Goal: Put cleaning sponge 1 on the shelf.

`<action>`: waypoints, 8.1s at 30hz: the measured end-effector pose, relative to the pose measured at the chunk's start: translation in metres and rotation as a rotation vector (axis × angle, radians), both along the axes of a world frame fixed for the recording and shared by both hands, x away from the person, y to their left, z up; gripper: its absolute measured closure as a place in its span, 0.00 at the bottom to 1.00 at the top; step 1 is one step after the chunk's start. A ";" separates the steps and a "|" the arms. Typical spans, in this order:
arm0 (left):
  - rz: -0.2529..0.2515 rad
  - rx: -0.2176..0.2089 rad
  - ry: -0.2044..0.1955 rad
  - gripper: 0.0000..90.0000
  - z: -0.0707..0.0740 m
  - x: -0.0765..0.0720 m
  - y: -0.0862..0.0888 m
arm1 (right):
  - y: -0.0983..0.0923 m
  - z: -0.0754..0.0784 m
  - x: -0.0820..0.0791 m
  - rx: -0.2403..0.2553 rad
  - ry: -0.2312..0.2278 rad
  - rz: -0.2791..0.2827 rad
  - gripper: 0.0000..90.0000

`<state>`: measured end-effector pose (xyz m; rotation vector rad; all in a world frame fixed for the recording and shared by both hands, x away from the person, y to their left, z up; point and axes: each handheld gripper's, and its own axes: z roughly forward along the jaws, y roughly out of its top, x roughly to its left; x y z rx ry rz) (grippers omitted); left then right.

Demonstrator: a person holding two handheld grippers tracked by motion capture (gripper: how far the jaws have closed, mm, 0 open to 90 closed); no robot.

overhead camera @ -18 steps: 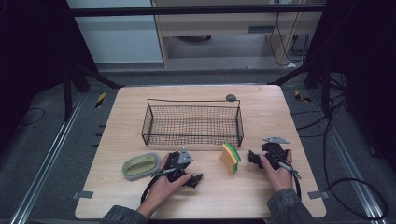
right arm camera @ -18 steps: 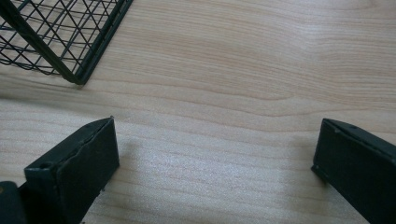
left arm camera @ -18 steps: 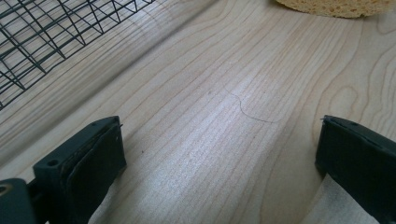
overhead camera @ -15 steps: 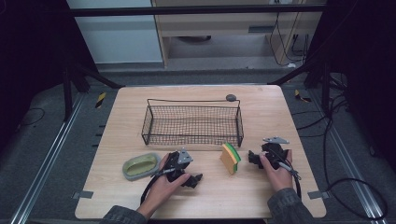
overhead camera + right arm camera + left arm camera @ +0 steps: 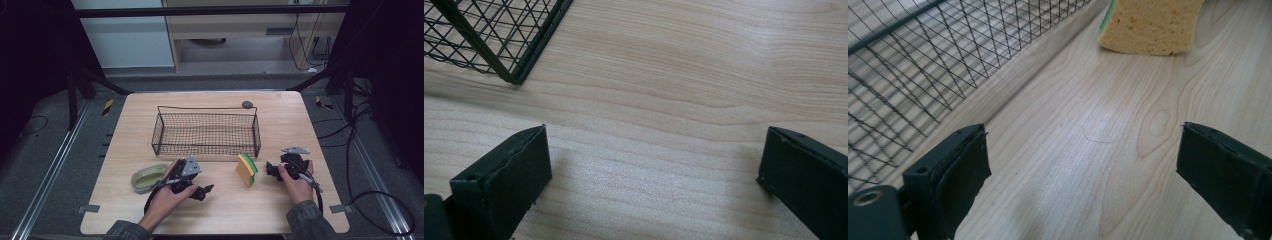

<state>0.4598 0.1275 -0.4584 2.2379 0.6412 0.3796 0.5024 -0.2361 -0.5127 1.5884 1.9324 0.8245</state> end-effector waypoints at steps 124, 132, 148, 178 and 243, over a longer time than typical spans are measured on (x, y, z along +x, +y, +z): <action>-0.078 0.540 0.013 0.78 0.094 0.034 0.107 | -0.004 0.000 -0.003 0.000 0.001 0.031 0.01; -0.084 0.574 -0.061 0.78 0.114 0.044 0.099 | -0.004 0.000 -0.003 0.000 0.001 0.034 0.01; -0.081 0.589 -0.122 0.78 0.143 0.067 0.095 | -0.007 0.000 -0.002 0.002 -0.001 0.073 0.01; -0.199 0.670 -0.302 0.78 0.151 0.122 0.039 | -0.012 0.000 -0.008 -0.004 -0.004 0.139 0.02; -0.234 0.732 -0.207 0.78 0.084 0.147 0.052 | -0.012 0.000 -0.012 -0.005 -0.006 0.119 0.02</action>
